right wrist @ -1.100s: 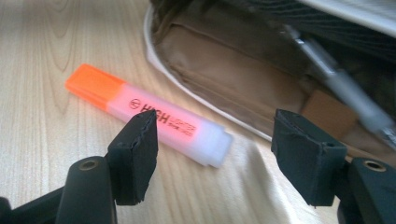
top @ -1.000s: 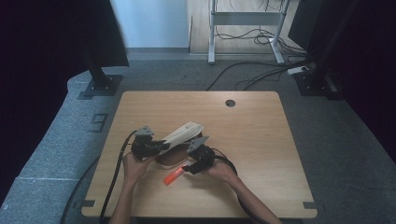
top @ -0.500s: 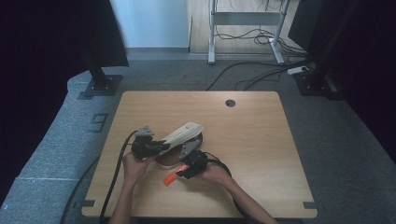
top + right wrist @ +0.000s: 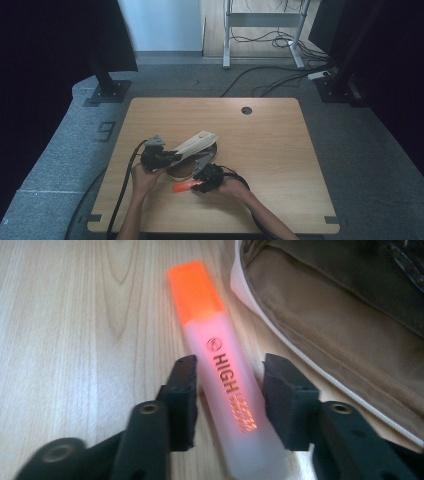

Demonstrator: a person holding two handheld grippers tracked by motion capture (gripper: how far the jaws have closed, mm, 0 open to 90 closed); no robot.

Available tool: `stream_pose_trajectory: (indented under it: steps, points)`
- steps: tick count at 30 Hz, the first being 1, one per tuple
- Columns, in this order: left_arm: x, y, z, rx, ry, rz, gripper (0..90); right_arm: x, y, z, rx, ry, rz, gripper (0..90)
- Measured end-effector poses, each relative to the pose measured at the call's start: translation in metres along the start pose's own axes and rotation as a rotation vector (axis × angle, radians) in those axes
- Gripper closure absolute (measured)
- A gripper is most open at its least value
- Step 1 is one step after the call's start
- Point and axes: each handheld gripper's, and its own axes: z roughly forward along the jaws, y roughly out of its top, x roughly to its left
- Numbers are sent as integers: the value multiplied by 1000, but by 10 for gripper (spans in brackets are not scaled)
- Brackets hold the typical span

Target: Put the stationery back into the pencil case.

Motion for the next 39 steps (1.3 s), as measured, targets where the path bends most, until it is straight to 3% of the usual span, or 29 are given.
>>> stream_pose_trajectory:
  steps: [3, 10, 20, 24, 29, 39]
  points:
    - [0, 0, 0, 0, 0, -1, 760, 1, -1, -2, 6, 18, -2, 636]
    - [0, 0, 0, -1, 1, -1, 761, 7, 0, -2, 12, 23, 1, 652]
    - [0, 0, 0, -8, -1, -10, 762, 9, 0, -17, -47, 38, 26, 653]
    - [0, 0, 0, -10, 2, -9, 763, 8, 0, -27, -55, 11, 38, 653]
    - [-1, 0, 0, -9, 1, -9, 763, -2, -5, -37, -61, -45, 86, 653]
    - [-1, 1, 1, -7, -6, -10, 763, -25, -8, -42, -48, -126, 141, 653]
